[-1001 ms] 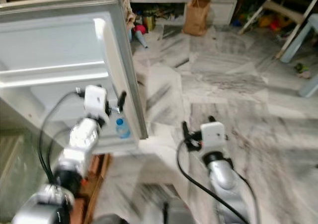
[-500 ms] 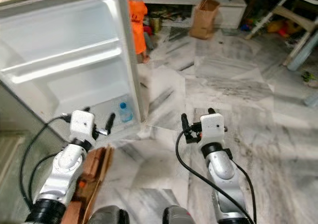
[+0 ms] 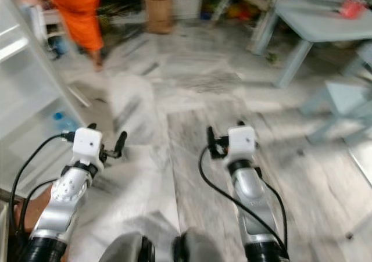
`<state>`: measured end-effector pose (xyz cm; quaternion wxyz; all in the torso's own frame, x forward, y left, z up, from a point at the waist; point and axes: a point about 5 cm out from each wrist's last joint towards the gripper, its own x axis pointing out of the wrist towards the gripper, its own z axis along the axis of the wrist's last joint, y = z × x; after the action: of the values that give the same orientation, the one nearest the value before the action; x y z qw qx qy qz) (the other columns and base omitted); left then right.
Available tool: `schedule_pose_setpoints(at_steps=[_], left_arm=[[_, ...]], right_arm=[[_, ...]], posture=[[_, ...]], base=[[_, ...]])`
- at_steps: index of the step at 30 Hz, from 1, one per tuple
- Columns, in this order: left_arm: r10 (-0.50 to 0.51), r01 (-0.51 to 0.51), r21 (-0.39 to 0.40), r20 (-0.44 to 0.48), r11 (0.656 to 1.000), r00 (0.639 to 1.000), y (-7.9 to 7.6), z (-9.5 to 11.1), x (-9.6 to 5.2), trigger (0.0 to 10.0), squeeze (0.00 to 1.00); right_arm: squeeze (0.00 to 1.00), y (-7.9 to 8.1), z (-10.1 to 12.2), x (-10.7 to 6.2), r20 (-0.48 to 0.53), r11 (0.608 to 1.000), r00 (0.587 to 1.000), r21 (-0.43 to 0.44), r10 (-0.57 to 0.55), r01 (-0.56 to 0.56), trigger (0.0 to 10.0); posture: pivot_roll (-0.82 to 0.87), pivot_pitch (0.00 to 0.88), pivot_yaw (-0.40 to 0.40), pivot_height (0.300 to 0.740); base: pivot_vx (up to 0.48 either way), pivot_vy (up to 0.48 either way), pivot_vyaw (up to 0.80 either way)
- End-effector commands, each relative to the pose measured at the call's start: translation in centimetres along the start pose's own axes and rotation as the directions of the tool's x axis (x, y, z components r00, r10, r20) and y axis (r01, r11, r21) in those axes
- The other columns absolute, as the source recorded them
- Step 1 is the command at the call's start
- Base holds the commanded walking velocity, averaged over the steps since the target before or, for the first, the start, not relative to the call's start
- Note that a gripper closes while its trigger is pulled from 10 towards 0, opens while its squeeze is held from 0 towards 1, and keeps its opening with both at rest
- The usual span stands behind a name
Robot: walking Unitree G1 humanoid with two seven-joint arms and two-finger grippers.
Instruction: Restocking fridge
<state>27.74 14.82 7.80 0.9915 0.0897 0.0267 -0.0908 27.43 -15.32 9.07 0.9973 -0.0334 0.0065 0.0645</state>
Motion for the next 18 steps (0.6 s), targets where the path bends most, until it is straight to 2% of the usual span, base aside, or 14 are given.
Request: schedule_pose_setpoints(at_steps=[1,4,12,18], left_arm=[[-0.005,0.004,-0.007,-0.016,1.0,1.0,-0.5,-0.5,0.0,10.0,0.0],[-0.006,0.006,-0.003,-0.021,1.0,1.0,-0.7,-0.8,0.2,10.0,0.0],[-0.014,0.014,0.004,-0.003,1.0,1.0,-0.7,-0.5,0.9,10.0,0.0],[-0.018,0.018,-0.005,0.007,1.0,1.0,-1.3,-0.4,1.3,10.0,0.0]], right_arm=[[0.0,-0.3,-0.4,-0.2,-0.011,1.0,1.0,0.006,-0.027,0.027,10.0],[0.0,0.2,-1.2,-0.4,-0.033,1.0,0.999,0.017,-0.019,0.02,10.0],[0.0,0.3,-1.0,-0.3,-0.016,1.0,1.0,0.014,-0.018,0.018,10.0],[0.0,0.3,-0.9,-0.2,-0.004,1.0,1.0,0.008,-0.019,0.019,10.0]], posture=[[0.07,0.092,0.004,0.74],[0.07,0.081,0.005,0.74],[0.04,0.09,0.016,0.74],[0.03,0.093,0.018,0.74]], base=[[0.296,-0.341,-0.8],[0.326,-0.32,-0.8],[0.48,0.0,-0.8],[0.48,0.0,-0.8]])
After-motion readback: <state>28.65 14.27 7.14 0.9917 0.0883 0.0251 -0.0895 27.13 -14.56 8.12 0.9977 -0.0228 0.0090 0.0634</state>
